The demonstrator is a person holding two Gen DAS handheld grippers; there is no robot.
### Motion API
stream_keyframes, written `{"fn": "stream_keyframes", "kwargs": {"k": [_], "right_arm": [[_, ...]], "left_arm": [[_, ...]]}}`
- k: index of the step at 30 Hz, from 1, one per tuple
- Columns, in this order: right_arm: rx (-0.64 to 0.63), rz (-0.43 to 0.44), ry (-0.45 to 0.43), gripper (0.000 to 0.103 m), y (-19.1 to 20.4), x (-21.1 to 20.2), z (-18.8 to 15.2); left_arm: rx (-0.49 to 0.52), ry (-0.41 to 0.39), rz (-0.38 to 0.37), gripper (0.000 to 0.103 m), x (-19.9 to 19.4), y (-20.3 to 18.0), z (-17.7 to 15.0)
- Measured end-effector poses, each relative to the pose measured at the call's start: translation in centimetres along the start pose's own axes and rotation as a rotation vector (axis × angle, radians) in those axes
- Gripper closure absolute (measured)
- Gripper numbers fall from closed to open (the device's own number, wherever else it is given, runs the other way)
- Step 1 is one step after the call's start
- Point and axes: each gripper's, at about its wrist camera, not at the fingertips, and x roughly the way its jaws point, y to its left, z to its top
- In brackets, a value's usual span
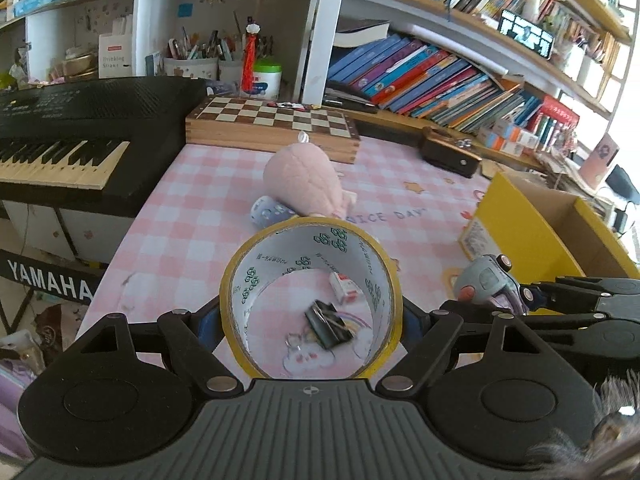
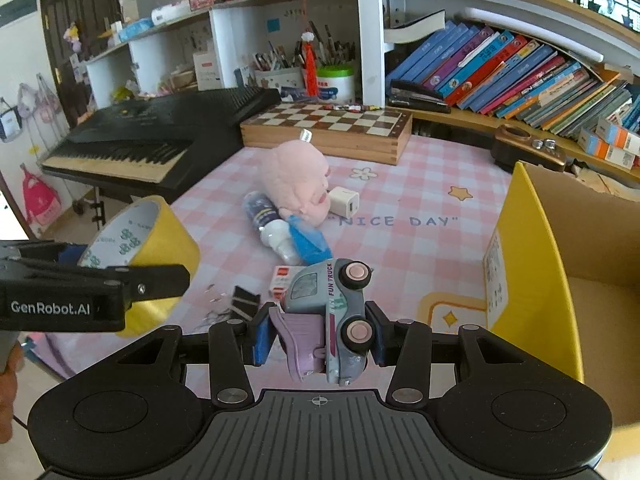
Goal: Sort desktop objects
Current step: 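Close the left tool on the tape roll while the right tool closes on the toy truck, then carry the tape roll in the left tool and the truck in the right tool over the yellow box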
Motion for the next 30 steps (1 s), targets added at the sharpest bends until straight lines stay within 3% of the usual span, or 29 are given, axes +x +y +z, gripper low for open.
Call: {"fn": "stream_keyframes", "kwargs": {"k": [17, 30], "right_arm": [[0.042, -0.006, -0.013, 0.058, 2.5, -7.5, -4.9], [0.083, -0.052, -0.028, 0.058, 3.4, -11.7, -8.6]], "left_arm": [[0.011, -0.017, -0.090, 0.023, -8.3, -1.2, -4.8], [0.074, -0.014, -0.159, 0.023, -12.0, -3.1, -8.1]]}}
